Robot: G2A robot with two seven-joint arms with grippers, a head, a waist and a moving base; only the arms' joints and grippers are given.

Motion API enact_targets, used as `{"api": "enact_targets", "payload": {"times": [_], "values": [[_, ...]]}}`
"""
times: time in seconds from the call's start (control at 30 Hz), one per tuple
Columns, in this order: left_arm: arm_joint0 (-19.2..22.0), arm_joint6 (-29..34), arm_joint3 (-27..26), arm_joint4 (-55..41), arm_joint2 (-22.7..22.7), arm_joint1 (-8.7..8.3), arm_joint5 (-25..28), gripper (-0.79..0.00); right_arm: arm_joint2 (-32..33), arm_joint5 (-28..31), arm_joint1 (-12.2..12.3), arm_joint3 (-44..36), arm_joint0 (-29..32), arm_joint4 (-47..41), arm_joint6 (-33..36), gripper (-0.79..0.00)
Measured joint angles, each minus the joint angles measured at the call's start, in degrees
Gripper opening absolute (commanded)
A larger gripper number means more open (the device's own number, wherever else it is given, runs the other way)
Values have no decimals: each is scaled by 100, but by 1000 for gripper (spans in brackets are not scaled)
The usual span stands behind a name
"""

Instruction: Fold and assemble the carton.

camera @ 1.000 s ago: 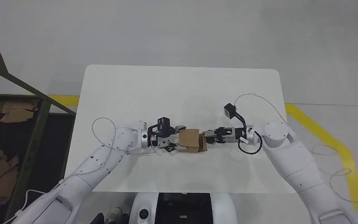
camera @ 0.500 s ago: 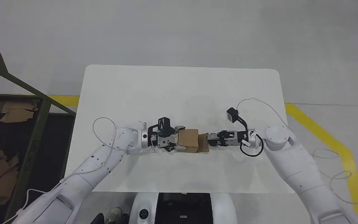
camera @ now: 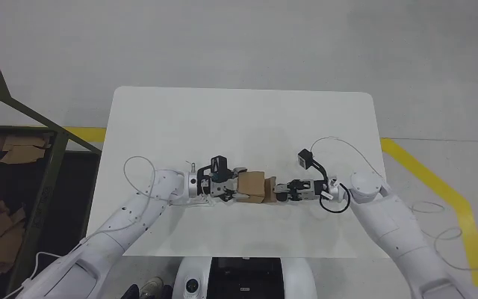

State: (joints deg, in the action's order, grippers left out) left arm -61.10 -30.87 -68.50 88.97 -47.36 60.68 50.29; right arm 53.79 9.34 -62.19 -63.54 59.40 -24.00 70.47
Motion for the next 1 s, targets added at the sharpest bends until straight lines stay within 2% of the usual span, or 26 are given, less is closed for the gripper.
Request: {"api": "enact_targets", "payload": {"times": [1.0], "values": [[33,161,-15,146,92,42,-61,-302,-54,-64,-75,-144,-79,67,-155,-683]]}}
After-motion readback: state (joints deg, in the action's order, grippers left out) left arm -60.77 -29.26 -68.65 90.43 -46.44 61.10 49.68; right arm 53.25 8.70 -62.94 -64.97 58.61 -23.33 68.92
